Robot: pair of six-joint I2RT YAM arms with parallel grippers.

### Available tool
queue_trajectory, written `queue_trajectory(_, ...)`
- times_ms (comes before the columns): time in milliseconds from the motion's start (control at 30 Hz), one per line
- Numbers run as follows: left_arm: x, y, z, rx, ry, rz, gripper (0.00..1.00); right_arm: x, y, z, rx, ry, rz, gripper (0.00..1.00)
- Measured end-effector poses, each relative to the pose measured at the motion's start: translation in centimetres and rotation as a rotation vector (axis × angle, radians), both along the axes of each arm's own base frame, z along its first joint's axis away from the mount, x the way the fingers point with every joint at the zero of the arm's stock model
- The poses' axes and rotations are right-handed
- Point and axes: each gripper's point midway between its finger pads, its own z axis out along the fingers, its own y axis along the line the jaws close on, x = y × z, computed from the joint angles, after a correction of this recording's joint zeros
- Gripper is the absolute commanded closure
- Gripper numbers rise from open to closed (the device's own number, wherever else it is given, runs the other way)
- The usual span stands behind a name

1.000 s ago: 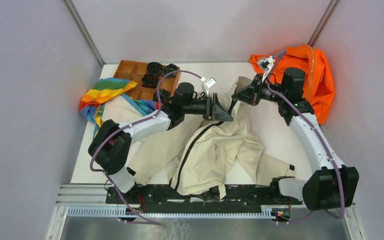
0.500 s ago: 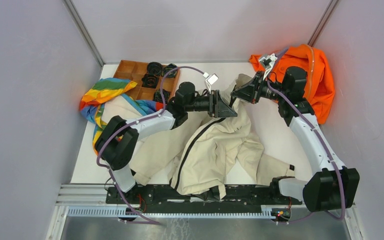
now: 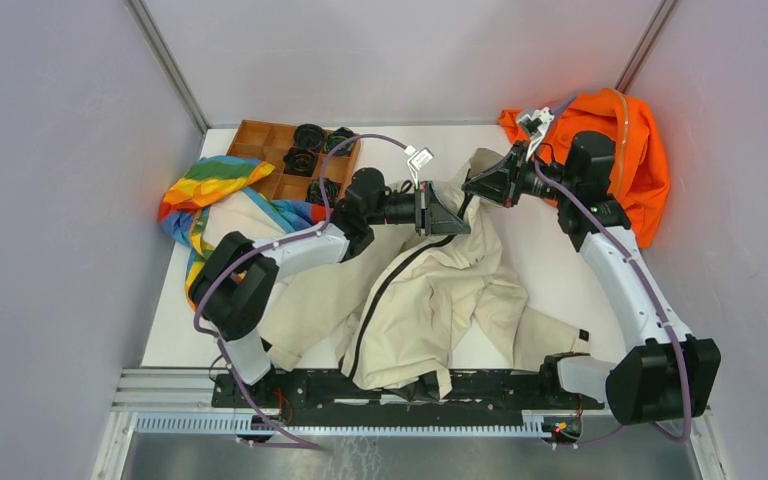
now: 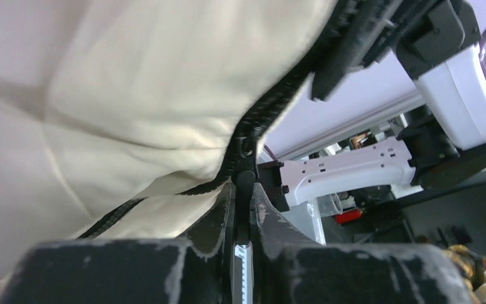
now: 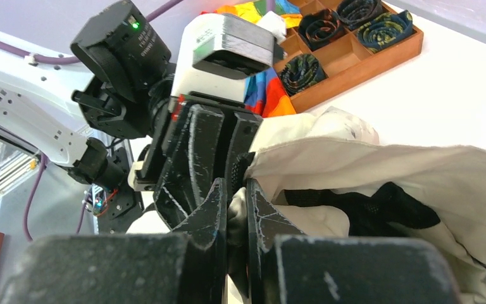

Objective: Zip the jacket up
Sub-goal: Zip the zipper on the jacket.

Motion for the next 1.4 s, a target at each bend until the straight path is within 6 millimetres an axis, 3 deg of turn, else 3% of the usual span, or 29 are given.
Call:
queue_trajectory(367, -0.9, 0.7, -0.2, 0.021, 0.036, -0.016, 0.98, 1.0, -0.8, 0.8, -0.075, -0.034, -0.02, 1.0)
queue_trajectory(667, -1.9, 1.9, -5.2, 0.167, 0.169, -0.015, 0.98, 2.5, -2.7, 1.2, -0.101, -0.075, -0.09, 1.0)
queue_trajectory(700, -2.0, 1.9, -5.3, 0.171, 0.174, -0.016, 0.98, 2.5, -2.8, 1.1, -0.107, -0.078, -0.089, 0.96)
queue_trajectory(733, -2.0, 1.9, -5.2, 0.174, 0.178, -0.018, 0.97, 2.6, -2.9, 0.8, -0.116, -0.081, -0.088, 0.86)
queue_trajectory(833, -2.1, 1.8, -4.9, 0.186, 0.195, -0.028, 0.95, 3.3, -3.5, -0.5, -0.177, -0.084, -0.096, 0.47)
queue_trajectory(933, -1.7, 1.2, -3.3, 0.182, 0.214, -0.058, 0.92, 4.0, -4.5, -1.5, -0.261, -0.121, -0.111, 0.17)
queue_trajectory(1000, -1.4, 0.6, -2.0, 0.171, 0.222, -0.08, 0.91, 4.1, -5.3, -1.4, -0.326, -0.182, -0.109, 0.03)
queue_trajectory(1167, -1.5, 0.2, -1.2, 0.175, 0.276, -0.128, 0.88, 3.2, -6.5, 1.8, -0.474, -0.501, -0.081, 0.02)
queue_trajectory(1300, -1.6, -0.1, -1.8, 0.203, 0.337, -0.157, 0.86, -0.5, -5.8, 4.9, -0.503, -0.798, -0.006, 0.02)
queue_trajectory(1400, -1.5, -0.3, -2.0, 0.218, 0.364, -0.167, 0.85, -3.9, -4.2, 4.5, -0.461, -0.944, 0.118, 0.02)
